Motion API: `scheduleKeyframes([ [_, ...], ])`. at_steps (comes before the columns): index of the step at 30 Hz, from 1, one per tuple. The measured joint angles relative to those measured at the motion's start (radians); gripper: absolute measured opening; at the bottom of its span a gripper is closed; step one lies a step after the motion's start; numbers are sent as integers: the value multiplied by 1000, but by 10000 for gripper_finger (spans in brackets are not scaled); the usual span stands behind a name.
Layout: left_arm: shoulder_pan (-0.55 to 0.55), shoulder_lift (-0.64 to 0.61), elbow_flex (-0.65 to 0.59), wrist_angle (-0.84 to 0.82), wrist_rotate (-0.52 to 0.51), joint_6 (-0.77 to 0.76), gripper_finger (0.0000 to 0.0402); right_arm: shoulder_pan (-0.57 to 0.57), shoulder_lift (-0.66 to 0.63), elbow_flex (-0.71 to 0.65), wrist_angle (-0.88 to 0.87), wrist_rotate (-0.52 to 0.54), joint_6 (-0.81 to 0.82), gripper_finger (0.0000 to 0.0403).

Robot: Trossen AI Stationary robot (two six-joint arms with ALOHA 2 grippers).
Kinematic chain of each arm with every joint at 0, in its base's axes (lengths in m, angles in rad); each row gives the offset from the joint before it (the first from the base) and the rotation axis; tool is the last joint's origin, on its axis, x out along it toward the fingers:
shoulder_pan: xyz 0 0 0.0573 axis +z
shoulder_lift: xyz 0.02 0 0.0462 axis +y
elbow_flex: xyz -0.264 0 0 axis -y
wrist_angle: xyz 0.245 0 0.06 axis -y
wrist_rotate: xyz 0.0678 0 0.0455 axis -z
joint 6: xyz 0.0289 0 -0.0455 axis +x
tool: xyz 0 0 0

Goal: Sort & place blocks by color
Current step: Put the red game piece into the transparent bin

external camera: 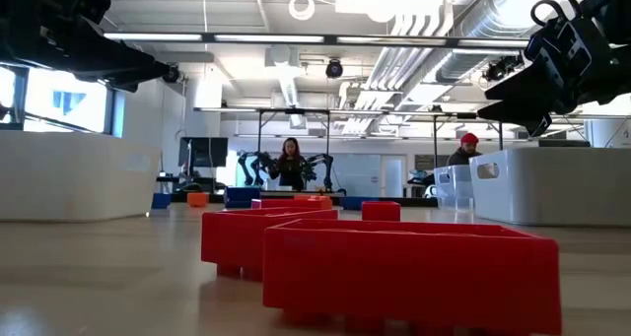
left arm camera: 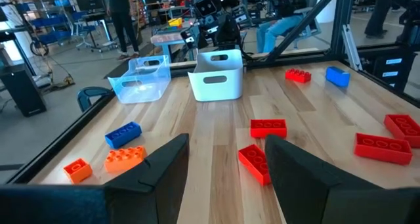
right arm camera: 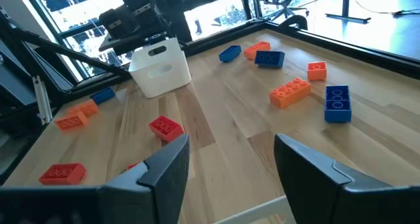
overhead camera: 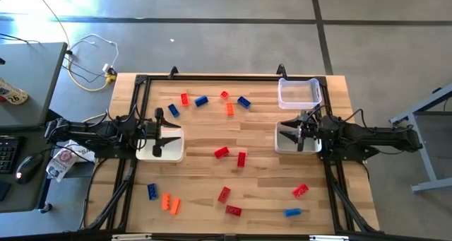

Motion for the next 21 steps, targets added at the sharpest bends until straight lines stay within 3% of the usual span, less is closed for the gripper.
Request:
scheduleKeyframes([
  [11, 0, 0, 0, 0, 0, -5, 188, 0, 0, 0, 0, 14, 0, 209],
  [21, 0, 0, 0, 4, 0, -243, 188, 0, 0, 0, 1, 9, 146, 209],
])
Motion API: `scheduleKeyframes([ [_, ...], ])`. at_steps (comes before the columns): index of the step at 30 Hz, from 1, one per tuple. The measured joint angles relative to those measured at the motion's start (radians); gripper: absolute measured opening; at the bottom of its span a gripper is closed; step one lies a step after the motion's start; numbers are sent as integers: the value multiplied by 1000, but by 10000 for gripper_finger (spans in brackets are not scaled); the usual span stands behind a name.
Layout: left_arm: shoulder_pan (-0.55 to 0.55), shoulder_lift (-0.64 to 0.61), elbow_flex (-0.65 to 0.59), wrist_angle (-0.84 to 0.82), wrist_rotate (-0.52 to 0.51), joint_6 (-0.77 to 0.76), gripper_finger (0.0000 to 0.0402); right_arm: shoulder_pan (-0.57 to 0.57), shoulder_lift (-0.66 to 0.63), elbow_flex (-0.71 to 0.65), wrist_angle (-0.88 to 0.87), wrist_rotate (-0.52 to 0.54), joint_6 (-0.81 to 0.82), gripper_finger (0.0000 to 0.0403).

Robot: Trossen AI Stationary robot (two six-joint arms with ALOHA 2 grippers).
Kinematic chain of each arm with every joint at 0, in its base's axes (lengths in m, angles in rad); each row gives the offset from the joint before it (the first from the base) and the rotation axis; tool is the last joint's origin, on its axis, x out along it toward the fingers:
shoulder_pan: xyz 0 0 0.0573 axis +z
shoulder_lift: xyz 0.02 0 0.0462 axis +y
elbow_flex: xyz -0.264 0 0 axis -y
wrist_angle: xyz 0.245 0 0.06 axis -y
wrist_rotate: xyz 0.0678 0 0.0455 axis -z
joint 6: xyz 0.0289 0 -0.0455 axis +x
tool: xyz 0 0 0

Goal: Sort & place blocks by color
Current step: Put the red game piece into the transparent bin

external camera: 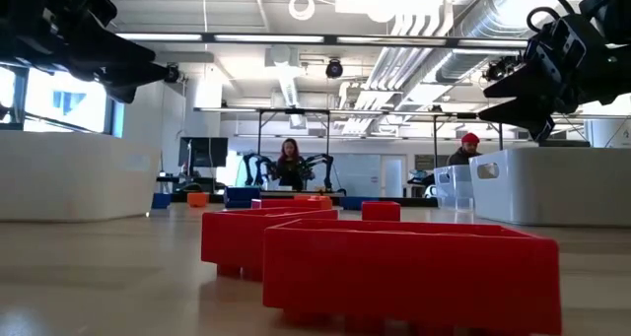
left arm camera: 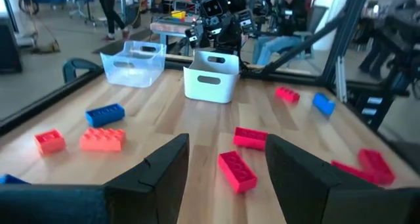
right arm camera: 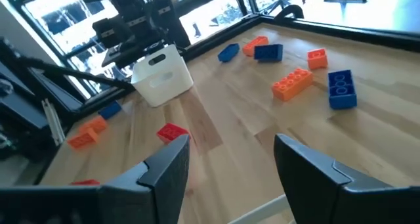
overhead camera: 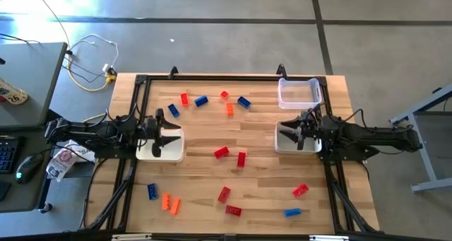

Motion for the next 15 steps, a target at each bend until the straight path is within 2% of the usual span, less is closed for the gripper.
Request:
scheduleKeyframes([
  [15, 0, 0, 0, 0, 0, -117, 188, 0, 0, 0, 6, -2, 22, 209],
])
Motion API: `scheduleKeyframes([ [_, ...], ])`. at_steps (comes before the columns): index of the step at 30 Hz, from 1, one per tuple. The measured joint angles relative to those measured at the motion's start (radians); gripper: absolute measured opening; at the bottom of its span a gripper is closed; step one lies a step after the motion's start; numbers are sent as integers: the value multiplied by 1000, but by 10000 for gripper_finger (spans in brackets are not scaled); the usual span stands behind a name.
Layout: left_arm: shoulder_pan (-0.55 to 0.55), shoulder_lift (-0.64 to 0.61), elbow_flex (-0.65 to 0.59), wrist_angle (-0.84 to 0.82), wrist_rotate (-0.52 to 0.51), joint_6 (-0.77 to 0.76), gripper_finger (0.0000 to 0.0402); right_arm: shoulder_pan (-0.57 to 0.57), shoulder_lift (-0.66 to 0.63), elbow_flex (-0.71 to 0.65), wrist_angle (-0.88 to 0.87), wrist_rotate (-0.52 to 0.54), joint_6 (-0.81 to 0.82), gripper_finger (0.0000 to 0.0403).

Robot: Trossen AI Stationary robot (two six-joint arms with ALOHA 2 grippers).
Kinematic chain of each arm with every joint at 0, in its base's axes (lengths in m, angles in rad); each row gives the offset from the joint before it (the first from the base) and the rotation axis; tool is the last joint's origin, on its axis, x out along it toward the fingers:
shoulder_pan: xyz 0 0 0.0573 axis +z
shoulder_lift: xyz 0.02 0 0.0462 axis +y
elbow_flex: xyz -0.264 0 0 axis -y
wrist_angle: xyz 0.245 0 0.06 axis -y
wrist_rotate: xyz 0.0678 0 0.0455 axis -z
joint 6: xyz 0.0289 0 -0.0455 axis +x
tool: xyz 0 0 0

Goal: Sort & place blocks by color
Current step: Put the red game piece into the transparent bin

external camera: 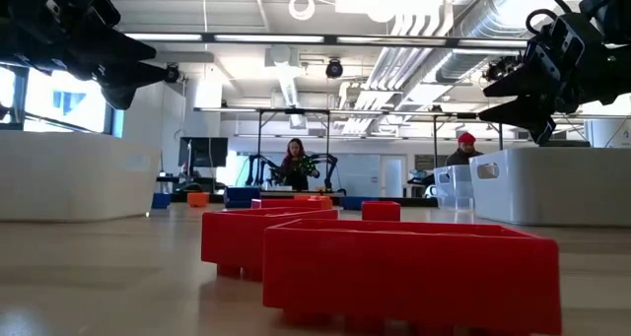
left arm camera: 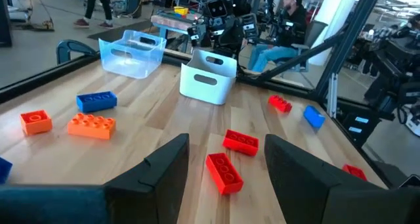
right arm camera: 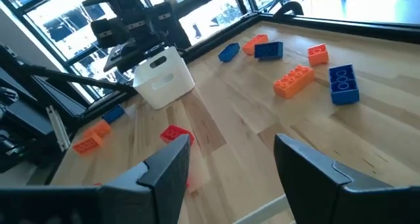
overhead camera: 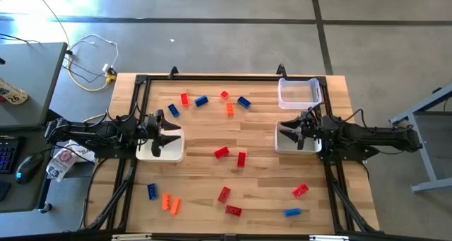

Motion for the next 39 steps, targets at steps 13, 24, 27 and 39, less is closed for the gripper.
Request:
scheduleKeyframes([
  [13, 0, 0, 0, -3, 0, 0, 188, 33, 41, 133, 13, -125, -71, 209],
  [24, 0, 0, 0, -5, -2, 0, 188, 152, 294, 488, -422, -136, -73, 209],
  [27, 0, 0, 0, -5, -6, 1, 188, 191, 381, 589, -516, -136, -55, 209],
  [39, 0, 0, 0, -6, -8, 1, 188, 333, 649, 846, -848, -137, 42, 209],
])
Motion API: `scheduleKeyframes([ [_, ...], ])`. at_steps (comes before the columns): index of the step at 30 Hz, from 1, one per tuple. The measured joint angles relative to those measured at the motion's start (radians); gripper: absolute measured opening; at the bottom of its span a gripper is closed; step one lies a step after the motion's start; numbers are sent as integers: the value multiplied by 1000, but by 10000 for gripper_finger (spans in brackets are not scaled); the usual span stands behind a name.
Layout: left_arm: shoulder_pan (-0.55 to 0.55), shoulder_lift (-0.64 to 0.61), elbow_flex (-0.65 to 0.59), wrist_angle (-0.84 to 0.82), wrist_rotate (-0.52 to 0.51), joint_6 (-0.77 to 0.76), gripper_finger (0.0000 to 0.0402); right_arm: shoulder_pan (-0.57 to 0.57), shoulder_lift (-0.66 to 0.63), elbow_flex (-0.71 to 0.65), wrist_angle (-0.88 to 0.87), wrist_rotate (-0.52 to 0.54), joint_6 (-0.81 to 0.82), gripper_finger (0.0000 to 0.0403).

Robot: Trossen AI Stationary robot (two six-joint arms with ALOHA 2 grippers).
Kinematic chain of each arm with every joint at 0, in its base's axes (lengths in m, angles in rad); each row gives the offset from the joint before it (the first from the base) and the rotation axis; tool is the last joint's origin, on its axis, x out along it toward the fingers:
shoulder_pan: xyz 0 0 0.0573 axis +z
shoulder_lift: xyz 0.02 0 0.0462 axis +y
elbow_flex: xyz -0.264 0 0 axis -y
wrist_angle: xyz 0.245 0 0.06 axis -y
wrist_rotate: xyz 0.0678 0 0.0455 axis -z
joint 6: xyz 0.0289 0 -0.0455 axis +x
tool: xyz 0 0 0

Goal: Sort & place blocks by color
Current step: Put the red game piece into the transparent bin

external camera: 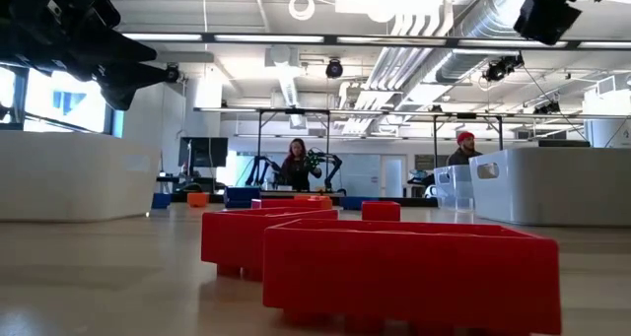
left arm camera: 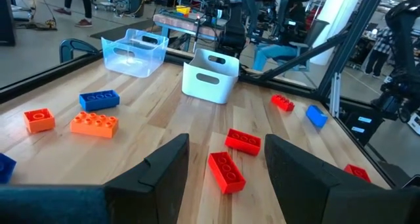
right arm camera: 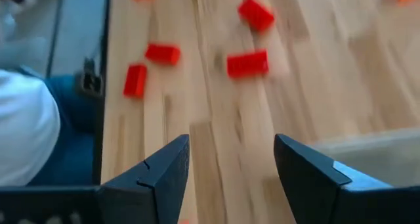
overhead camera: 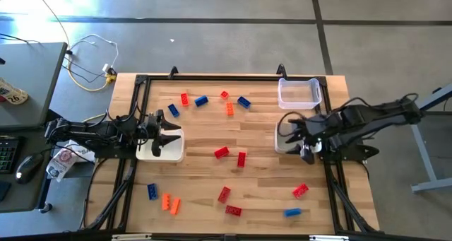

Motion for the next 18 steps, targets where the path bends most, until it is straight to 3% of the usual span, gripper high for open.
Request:
scheduleKeyframes([
  [11, 0, 1, 0, -7, -30, 0, 188, 178, 142, 18, -63, -22, 158, 209],
  [18, 0, 1, 0, -7, -30, -11, 188, 290, 223, 18, -63, -2, 160, 209],
])
